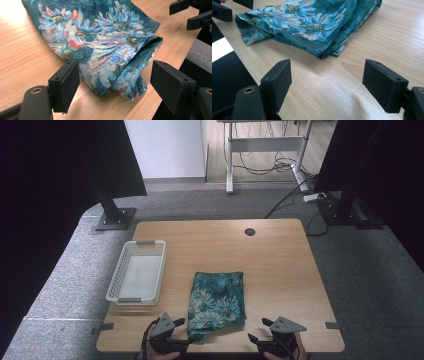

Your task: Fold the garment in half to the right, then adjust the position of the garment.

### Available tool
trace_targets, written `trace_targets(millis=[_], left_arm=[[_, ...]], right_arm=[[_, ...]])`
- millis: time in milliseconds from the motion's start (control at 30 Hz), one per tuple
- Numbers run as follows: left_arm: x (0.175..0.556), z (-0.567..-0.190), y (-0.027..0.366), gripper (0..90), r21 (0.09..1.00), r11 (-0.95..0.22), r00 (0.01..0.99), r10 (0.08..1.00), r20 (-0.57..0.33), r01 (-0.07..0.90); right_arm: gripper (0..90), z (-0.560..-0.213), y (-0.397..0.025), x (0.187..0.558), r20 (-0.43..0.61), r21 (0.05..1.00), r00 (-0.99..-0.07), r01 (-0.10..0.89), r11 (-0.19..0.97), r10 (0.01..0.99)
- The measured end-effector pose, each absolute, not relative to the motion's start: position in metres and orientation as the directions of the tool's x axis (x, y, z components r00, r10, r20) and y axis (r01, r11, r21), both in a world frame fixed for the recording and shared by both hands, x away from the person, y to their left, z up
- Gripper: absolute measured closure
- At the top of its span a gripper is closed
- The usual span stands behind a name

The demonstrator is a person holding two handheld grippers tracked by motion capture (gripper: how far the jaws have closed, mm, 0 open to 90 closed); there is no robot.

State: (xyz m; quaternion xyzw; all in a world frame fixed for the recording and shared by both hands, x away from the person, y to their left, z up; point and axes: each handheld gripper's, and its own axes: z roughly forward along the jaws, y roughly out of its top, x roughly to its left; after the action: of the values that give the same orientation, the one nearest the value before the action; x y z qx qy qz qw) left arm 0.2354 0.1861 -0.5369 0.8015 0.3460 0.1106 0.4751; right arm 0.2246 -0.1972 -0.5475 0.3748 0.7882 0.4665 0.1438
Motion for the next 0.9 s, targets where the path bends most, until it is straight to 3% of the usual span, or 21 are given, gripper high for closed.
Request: trace_targets(millis=[900], left_arm=[[0.253,-0.533,0.185,21.4,0.852,-0.245,0.706,0.683,-0.188,0.463]], right_arm=[[23.6,-0.544,-0.192,0.225,0.139,0.851,-0.692,0.449,0.271,0.708]])
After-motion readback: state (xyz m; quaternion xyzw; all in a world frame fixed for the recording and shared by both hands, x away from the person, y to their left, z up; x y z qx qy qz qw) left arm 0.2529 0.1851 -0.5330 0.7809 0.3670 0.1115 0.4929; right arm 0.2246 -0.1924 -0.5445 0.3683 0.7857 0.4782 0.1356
